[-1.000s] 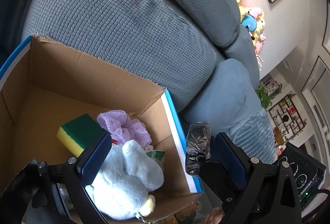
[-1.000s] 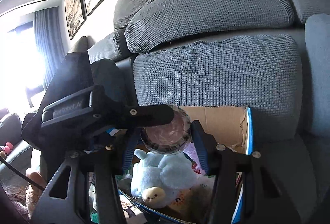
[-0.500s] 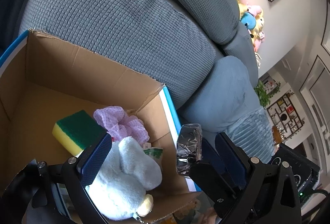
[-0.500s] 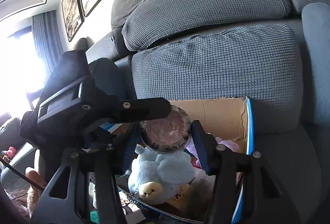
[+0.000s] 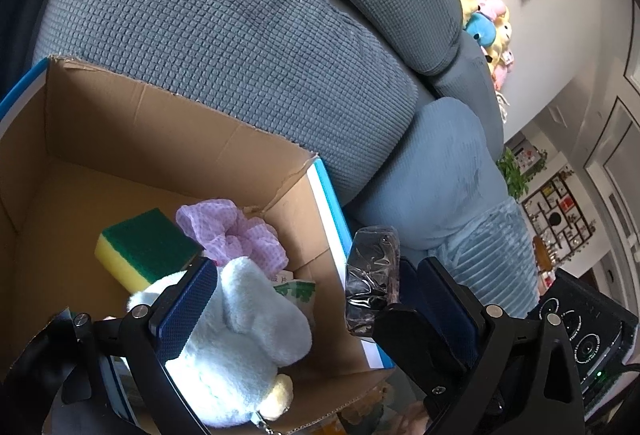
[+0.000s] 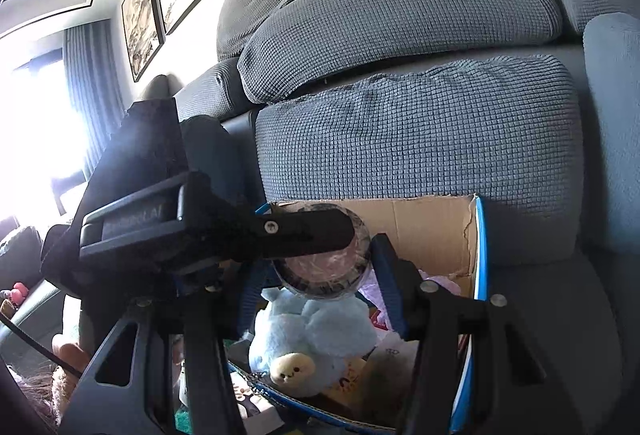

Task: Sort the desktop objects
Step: 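Open the right gripper to drop the jar into the box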

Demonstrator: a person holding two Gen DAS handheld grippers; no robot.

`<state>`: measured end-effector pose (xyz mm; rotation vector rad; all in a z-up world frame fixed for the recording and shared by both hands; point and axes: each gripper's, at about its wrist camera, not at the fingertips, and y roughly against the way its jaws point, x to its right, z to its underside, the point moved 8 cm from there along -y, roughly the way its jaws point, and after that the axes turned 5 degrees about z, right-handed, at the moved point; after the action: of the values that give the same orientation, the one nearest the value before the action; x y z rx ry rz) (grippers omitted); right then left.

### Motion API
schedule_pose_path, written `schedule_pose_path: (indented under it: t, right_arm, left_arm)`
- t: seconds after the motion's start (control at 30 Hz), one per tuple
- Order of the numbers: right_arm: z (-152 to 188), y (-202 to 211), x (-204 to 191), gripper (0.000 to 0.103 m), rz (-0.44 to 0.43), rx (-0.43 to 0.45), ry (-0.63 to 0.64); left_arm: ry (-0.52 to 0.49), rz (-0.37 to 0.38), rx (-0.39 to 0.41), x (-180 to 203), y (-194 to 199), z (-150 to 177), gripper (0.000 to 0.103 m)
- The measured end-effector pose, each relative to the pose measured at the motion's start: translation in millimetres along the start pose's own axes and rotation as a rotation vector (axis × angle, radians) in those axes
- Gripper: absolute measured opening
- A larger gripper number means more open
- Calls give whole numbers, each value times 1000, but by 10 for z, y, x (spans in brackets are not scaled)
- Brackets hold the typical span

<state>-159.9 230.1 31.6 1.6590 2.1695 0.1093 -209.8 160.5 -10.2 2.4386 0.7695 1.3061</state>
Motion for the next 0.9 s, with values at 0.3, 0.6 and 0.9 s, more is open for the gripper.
schedule_pose_path:
  t: [0.3, 0.6, 0.9]
  right_arm:
    - [27, -31, 30, 54, -3, -11, -14]
    - [67, -45, 12, 53, -3, -18, -10]
    - [84, -32, 13, 53, 3, -21, -11]
  left_arm:
    - [2, 4, -19, -6, -65, 38, 100]
    - [0, 3, -38, -10, -106, 57, 100]
    - [-3, 0, -38, -10, -105, 58, 100]
